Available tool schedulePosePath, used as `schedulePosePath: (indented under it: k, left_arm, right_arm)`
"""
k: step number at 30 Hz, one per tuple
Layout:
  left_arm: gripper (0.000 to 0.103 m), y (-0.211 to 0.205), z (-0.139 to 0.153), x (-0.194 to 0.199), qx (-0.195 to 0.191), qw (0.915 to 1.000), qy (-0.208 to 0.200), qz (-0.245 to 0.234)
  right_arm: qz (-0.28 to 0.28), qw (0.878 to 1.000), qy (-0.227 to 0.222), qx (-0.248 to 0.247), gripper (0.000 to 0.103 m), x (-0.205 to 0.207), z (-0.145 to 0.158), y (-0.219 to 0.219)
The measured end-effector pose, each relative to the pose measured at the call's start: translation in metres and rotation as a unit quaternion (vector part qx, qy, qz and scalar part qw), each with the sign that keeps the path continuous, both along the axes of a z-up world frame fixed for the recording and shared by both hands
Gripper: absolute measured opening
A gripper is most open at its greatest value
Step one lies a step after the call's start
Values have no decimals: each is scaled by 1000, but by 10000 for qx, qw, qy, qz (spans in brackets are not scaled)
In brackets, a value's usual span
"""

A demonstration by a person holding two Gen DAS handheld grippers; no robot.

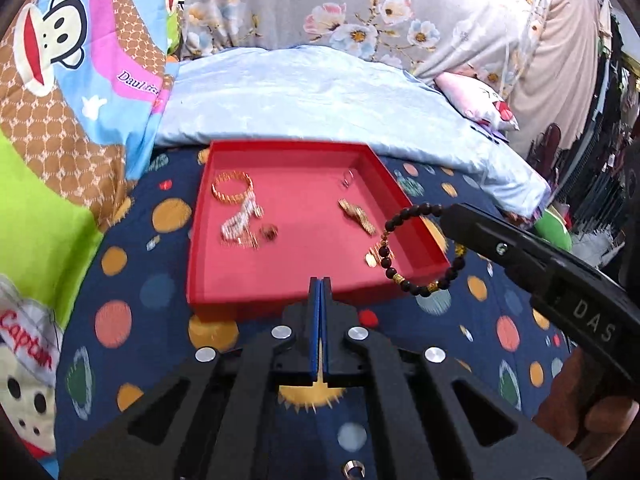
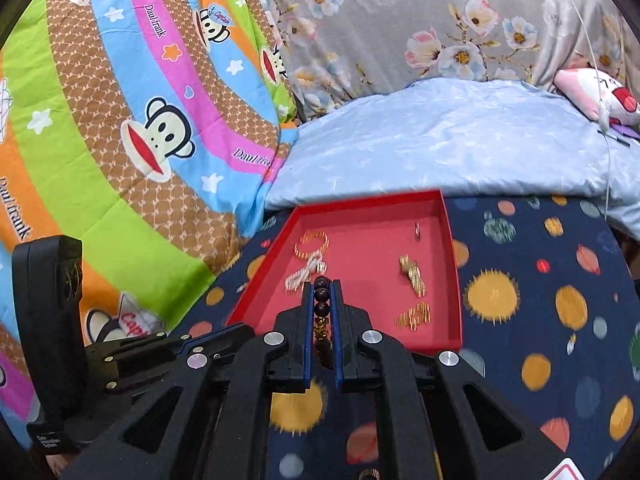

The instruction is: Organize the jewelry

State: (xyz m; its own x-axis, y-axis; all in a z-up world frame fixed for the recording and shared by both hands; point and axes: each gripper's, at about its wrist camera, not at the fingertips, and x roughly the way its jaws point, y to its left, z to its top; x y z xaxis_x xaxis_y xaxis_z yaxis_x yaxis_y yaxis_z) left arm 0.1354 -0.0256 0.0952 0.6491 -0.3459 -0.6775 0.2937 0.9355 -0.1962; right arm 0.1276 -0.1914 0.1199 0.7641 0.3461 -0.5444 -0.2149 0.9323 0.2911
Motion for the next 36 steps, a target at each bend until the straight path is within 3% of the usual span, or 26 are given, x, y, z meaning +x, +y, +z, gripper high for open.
schedulePosePath:
  k: [7,12,13,14,15,16,20,30,34,36]
  left_arm:
    - [0,0,1,46,185,9995,-86,227]
    - [1,1,-19,83,163,9989,222,381]
    - [7,4,-24,90,77,9982,351,487]
    - [24,7,-28,93,26,9973,426,603]
    - [40,10,-30,93,15,9968,413,686]
    - [42,12,-30,90,20,9967,336,732]
    - [42,11,-33,76,246,9970,204,699]
    - [42,5,-45,37,341,9973,335,561]
    - [46,3,-40,9,646,9961,61,591]
    - [47,4,-42,-3,546,9970,156,518]
  right_arm:
    - [-29,10000,-53,55,8,41,4,2]
    - [-90,9995,112,-296,13,67,-15,11]
    - [-143,9993,118,-315,15,67,-17,11]
    - [-152,9994,145,-280,16,67,-20,10]
    - [-180,9995,160,-220,16,65,-22,9]
    - [-183,9995,184,-182,16,63,-24,7]
    - [-158,9993,313,-105,16,52,-35,5]
    - [-159,9978,593,-266,16,9,-59,8]
    - [-281,9961,793,-284,17,-17,-72,-4]
    - [-352,9950,887,-280,17,-29,-78,-12]
